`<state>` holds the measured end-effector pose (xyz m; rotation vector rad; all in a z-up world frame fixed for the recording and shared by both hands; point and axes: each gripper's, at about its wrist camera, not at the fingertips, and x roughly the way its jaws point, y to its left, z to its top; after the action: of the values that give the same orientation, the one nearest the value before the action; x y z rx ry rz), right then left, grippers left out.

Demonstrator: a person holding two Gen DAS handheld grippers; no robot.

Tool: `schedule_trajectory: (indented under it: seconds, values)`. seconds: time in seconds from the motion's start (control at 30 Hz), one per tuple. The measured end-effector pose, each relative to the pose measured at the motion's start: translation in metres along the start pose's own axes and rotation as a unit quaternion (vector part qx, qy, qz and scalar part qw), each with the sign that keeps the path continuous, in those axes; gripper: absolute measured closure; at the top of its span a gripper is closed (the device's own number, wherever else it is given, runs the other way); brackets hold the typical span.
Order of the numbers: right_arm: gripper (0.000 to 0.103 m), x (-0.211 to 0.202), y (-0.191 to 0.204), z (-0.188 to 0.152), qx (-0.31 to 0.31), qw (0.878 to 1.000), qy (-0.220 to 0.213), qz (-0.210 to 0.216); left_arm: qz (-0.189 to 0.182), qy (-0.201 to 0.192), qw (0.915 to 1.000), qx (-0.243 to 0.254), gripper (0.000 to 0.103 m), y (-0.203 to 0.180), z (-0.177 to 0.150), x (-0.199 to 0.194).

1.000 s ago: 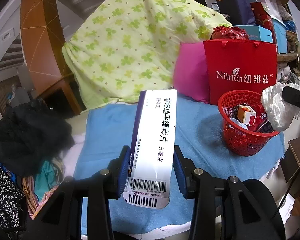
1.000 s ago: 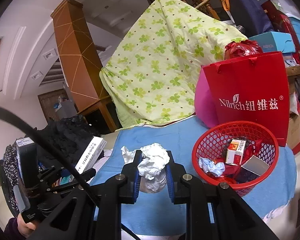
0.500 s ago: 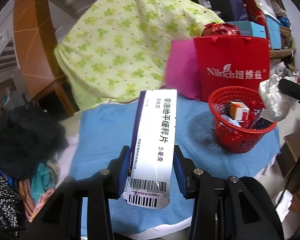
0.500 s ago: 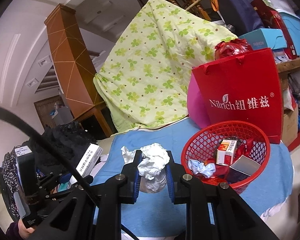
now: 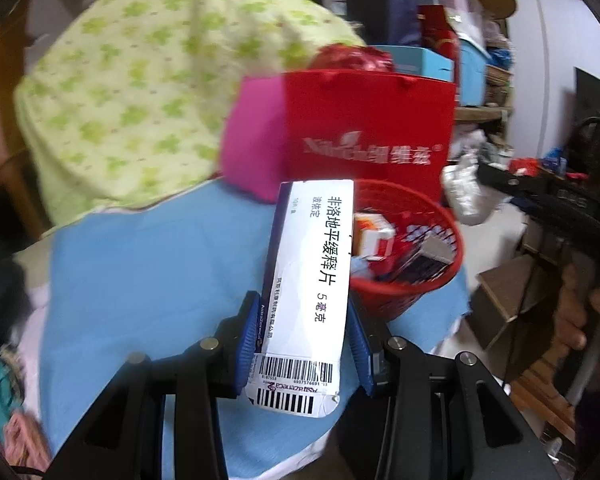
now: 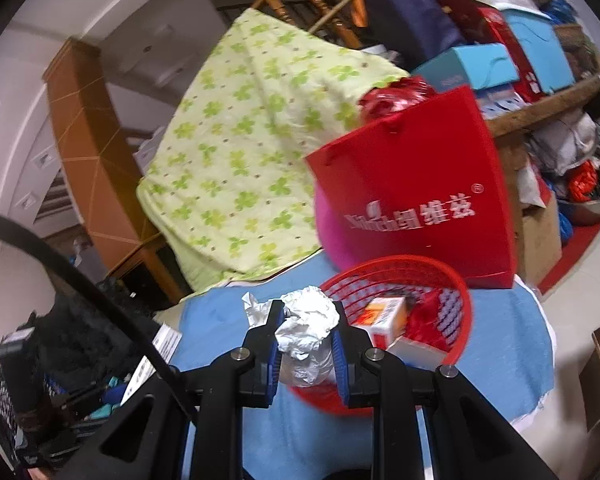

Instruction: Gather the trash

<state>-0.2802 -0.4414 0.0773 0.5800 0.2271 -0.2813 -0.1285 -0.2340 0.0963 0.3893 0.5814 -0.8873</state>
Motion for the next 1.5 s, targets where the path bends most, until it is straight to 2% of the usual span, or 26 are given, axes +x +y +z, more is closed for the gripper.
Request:
schedule_trajectory:
  seconds: [0.2,0.27,0.33,0.37,0.4,0.47,0.5,0.53,0.6,0.77,0.87,1.0,1.1,1.23,1.5]
  values:
    - [0.078,0.04,-0.05,0.024,0.06,0.998,0.016,-0.02,-0.059,-0.01,0.9982,0.006,0.057,-0.024,0.044,0.046]
    - [0.077,0.054,-0.064,0.03,0.083,0.996,0.021,-0.022,-0.092,0.0,0.9958,0.004,0.056,-0.032,0.058,0.068]
    - [0.077,0.073,-0.076,0.037,0.102,0.994,0.029,-0.023,-0.095,0.012,0.9954,-0.006,0.049,-0.037,0.066,0.089]
    - [0.077,0.079,-0.08,0.038,0.109,0.993,0.031,-0.026,-0.096,0.016,0.9952,-0.012,0.036,-0.038,0.068,0.096]
    - [0.075,0.086,-0.085,0.04,0.118,0.992,0.034,-0.03,-0.093,0.02,0.9953,-0.021,0.031,-0.038,0.067,0.103]
    - [0.059,0.101,-0.097,0.041,0.145,0.988,0.048,-0.027,-0.08,0.027,0.9959,-0.031,0.031,-0.038,0.064,0.109]
    - [0.031,0.107,-0.102,0.041,0.161,0.985,0.056,-0.022,-0.077,0.031,0.996,-0.032,0.031,-0.038,0.061,0.109]
    - [0.025,0.108,-0.106,0.039,0.172,0.983,0.056,-0.017,-0.071,0.032,0.9965,-0.029,0.031,-0.037,0.056,0.105]
    - [0.025,0.105,-0.108,0.039,0.173,0.984,0.05,-0.004,-0.052,0.026,0.9981,-0.02,0.031,-0.033,0.051,0.094]
    - [0.025,0.073,-0.09,0.037,0.12,0.992,0.04,-0.006,0.019,-0.014,0.9997,-0.002,0.022,-0.026,0.039,0.043]
    - [0.025,0.045,-0.065,0.032,0.071,0.997,0.037,-0.011,0.04,-0.045,0.998,-0.018,0.006,-0.016,0.036,0.006]
    - [0.025,0.004,-0.017,0.023,-0.014,0.998,0.037,-0.04,0.078,-0.073,0.9932,-0.046,0.006,-0.002,0.033,-0.041]
    - [0.025,-0.025,0.014,0.017,-0.057,0.996,0.033,-0.057,0.105,-0.071,0.9906,-0.051,0.005,0.0,0.031,-0.065]
    - [0.024,-0.061,0.048,0.012,-0.087,0.994,0.025,-0.066,0.153,-0.076,0.9841,-0.046,0.005,-0.003,0.025,-0.089]
    - [0.022,-0.106,0.091,0.006,-0.12,0.99,0.021,-0.07,0.192,-0.085,0.9769,-0.04,0.004,-0.009,0.014,-0.127]
